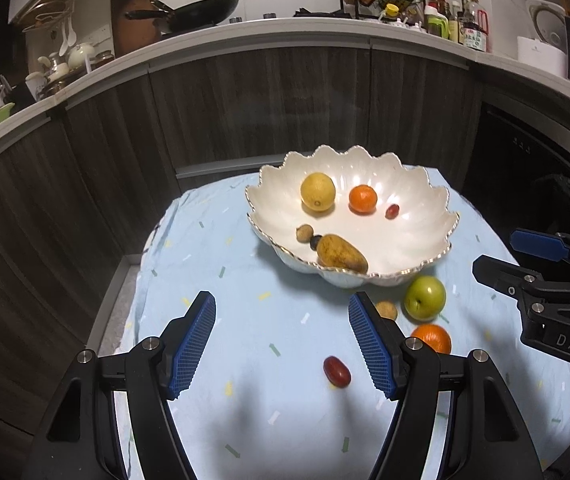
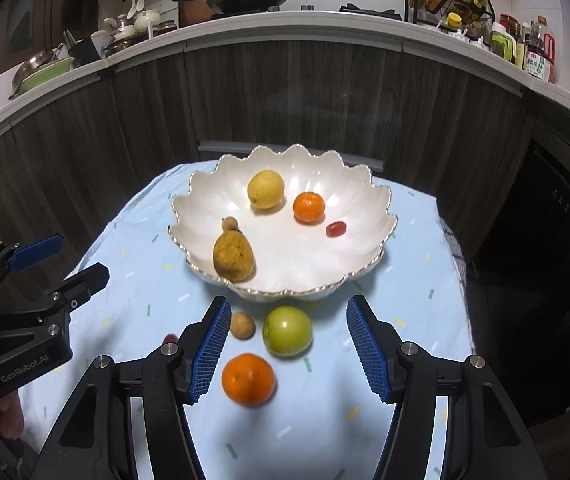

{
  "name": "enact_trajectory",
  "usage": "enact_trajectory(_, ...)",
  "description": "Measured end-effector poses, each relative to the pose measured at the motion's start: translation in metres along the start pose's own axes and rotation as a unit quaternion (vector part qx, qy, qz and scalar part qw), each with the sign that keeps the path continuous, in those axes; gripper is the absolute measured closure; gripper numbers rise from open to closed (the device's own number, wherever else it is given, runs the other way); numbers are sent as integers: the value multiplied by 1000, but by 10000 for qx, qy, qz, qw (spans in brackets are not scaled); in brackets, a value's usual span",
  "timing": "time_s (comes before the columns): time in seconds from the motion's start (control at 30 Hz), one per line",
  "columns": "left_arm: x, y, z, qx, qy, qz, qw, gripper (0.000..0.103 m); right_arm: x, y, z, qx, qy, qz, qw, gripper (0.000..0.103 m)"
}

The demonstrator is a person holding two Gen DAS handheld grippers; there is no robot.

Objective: Organize fruits
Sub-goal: 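Withdraw both tools from the bowl toward the remaining fruits on the cloth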

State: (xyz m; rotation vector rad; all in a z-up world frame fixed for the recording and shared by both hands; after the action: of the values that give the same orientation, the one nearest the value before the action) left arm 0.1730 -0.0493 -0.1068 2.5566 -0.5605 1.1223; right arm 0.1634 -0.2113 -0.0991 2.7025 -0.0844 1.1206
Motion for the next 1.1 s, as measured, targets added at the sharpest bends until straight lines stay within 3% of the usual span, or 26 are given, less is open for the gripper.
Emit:
enact_trajectory(0.53, -31, 8, 20, -277, -215, 166, 9992, 30, -32, -10, 12, -21, -185, -139, 9997, 42)
enact_trajectory(1.1, -59, 15, 48, -533, -483, 318, 9969, 28, -53, -24, 27, 225, -266, -342, 9988, 42)
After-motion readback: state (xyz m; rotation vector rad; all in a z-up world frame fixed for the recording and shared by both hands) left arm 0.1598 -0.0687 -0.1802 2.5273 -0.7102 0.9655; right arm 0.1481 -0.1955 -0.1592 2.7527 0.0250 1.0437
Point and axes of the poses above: each gripper's, at about its wrist camera, not at the fingertips, and z roughly the way its jaws point, y to its right, x to its top, the point moved 4 cm from there along z, roughly the way its jaws point, and after that the axes turned 15 degrees about -x, right-handed, at the moved point
